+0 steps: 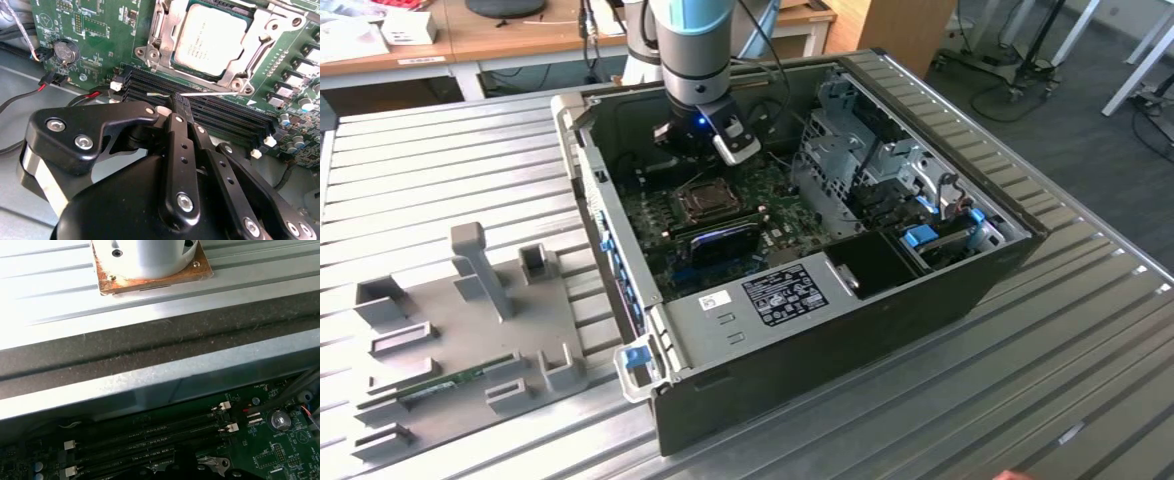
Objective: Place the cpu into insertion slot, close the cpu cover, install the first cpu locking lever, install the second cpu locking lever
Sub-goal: 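Install the first cpu locking lever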
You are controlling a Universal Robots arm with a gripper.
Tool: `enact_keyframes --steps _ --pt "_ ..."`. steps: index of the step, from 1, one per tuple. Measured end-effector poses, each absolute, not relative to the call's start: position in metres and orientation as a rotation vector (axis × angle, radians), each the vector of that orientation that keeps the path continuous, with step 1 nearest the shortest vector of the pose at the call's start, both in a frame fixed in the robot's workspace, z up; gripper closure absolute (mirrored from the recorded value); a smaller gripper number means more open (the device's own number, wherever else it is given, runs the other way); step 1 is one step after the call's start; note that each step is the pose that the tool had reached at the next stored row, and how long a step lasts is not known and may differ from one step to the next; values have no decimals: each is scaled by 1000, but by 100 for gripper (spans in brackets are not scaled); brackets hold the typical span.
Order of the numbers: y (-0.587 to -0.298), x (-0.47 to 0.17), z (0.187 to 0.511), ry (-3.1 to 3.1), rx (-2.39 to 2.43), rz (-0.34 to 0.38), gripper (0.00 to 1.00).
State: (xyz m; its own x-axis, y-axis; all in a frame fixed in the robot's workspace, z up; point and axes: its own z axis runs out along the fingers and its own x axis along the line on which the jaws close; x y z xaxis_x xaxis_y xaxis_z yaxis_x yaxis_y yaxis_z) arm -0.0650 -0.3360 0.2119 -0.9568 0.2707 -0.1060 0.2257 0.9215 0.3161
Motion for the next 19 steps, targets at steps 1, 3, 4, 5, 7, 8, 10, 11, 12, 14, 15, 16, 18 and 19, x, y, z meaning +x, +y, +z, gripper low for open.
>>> enact_keyframes --steps 1,3,4,5,7,8,10,11,12,14,15,16,18,19 --pt "-336 -65 212 2934 381 456 89" --pt "-336 -66 212 2933 381 456 89" --pt "-336 -67 212 2932 381 456 89" --pt "-336 -68 212 2931 380 456 89" --pt "-336 -69 212 2931 380 456 89" --pt "-336 -69 212 2930 380 457 89" --pt "-336 -69 211 2929 379 457 89" --pt "-336 -69 210 2928 379 457 89" --pt "-336 -69 210 2927 379 457 89" --pt "-336 -69 208 2926 378 457 89" --pt "-336 -69 207 2925 378 457 89" --pt "-336 -69 206 2924 378 456 89" --pt "-336 -69 204 2923 377 455 89" --pt "-336 -69 203 2922 377 455 89"
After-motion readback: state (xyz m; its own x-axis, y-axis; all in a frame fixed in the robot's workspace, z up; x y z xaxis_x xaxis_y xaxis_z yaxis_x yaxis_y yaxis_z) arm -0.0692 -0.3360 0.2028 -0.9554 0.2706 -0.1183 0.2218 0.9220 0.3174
